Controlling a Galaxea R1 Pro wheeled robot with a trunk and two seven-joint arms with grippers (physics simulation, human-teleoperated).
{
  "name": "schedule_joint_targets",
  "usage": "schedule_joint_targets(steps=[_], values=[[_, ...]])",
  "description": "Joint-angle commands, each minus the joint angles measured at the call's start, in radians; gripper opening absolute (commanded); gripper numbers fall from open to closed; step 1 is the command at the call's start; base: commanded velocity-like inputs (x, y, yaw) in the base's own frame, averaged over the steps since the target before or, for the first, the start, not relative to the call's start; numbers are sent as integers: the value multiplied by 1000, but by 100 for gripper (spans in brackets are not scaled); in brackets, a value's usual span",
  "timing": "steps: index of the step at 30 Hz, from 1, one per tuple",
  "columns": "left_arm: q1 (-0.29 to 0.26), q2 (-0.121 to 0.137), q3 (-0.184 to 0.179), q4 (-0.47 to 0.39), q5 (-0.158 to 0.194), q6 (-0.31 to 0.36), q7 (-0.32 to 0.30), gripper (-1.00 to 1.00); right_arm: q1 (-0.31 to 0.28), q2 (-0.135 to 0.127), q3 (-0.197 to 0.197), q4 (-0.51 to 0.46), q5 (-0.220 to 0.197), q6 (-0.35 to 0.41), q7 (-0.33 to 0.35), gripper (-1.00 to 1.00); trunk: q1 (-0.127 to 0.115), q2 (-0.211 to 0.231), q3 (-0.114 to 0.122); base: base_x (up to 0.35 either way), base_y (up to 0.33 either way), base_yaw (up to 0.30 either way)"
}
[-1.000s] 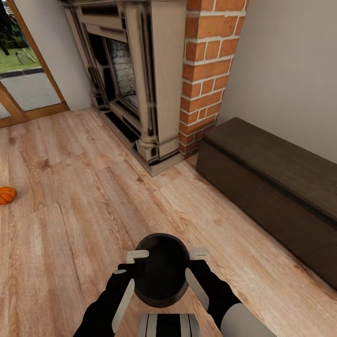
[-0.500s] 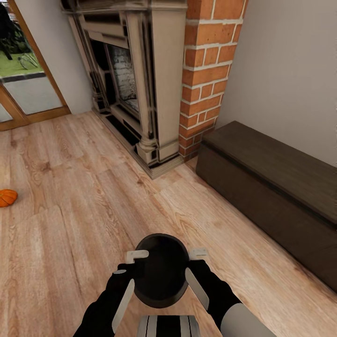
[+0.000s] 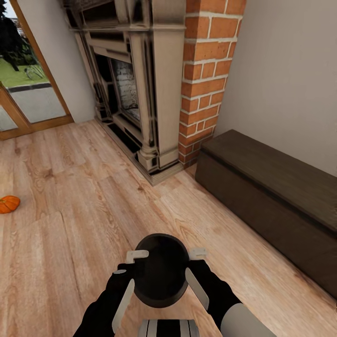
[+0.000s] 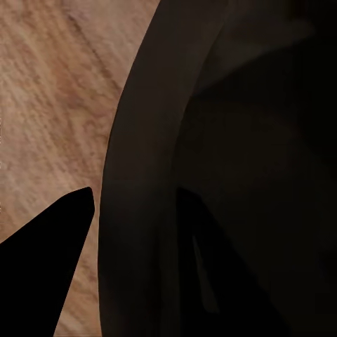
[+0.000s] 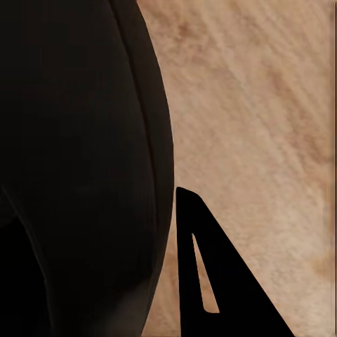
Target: Place each of the two pumpkins and all three candles from the living room inside a cabinet in the living room (use any cabinet), then make sure every cabinet is closed, and position the cauldron so it is next to a table in the living room.
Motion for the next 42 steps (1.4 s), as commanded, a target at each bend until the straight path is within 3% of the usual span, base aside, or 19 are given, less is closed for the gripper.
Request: schedule_joint_targets(steps=[1,25,30,42], values=[[0,0,-5,0,35,-1,11,-100,0,0,7,-2,-32,-7,-5,-100,-4,7,3,0,0,0],[0,0,-5,0,35,0,11,-100,0,0,8,-4,-31,-13,-1,-100,-96,175,78,0,0,0],[0,0,-5,0,35,0,11,-100,0,0,8,-4,-31,-14,-1,-100,-96,175,78,0,0,0],[0,0,-5,0,36,1,11,-100,0,0,8,-4,-31,-14,-2,-100,-142,259,115,0,0,0]])
